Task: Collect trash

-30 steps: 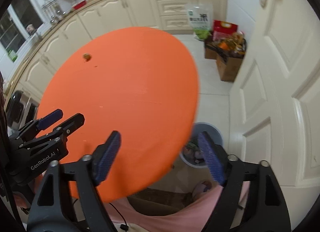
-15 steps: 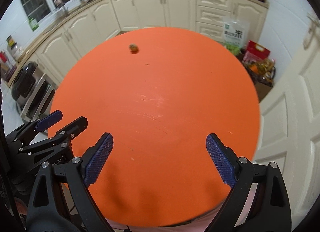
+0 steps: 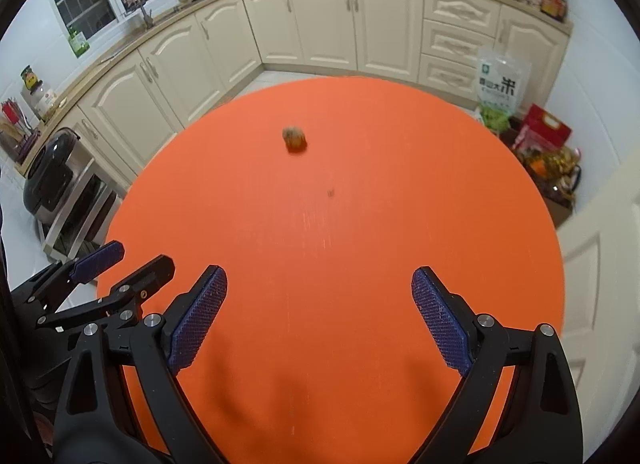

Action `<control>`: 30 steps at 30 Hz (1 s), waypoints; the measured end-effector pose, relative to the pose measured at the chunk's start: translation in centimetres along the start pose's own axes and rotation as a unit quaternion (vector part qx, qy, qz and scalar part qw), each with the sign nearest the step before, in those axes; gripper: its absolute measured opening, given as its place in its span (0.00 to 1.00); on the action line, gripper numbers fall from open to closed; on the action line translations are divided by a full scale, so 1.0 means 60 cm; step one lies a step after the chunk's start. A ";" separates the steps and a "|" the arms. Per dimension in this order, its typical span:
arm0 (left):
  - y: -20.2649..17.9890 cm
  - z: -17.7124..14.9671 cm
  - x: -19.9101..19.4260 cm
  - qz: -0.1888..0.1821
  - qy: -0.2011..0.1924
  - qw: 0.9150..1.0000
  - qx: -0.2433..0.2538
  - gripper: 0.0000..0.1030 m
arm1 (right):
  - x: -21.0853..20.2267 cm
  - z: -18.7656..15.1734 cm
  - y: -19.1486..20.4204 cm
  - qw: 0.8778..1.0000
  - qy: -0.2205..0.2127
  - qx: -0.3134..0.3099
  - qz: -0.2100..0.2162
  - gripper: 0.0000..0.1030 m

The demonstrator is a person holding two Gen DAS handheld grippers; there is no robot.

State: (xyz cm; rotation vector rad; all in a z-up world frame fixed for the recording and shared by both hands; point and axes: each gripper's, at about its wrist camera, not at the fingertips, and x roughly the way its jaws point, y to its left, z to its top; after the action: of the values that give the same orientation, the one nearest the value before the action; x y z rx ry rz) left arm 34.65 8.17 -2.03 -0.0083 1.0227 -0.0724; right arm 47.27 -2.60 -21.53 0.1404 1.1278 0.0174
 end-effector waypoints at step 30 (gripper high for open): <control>0.023 0.259 0.298 0.032 0.069 0.997 -0.029 0.60 | 0.277 0.207 0.081 0.990 0.110 -0.091 -0.021 0.28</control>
State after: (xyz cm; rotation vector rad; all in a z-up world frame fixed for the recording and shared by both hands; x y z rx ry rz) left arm 57.27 8.00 -9.20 -0.0247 1.1625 0.0156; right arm 65.91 2.34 -30.66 -0.0494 1.3420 0.1006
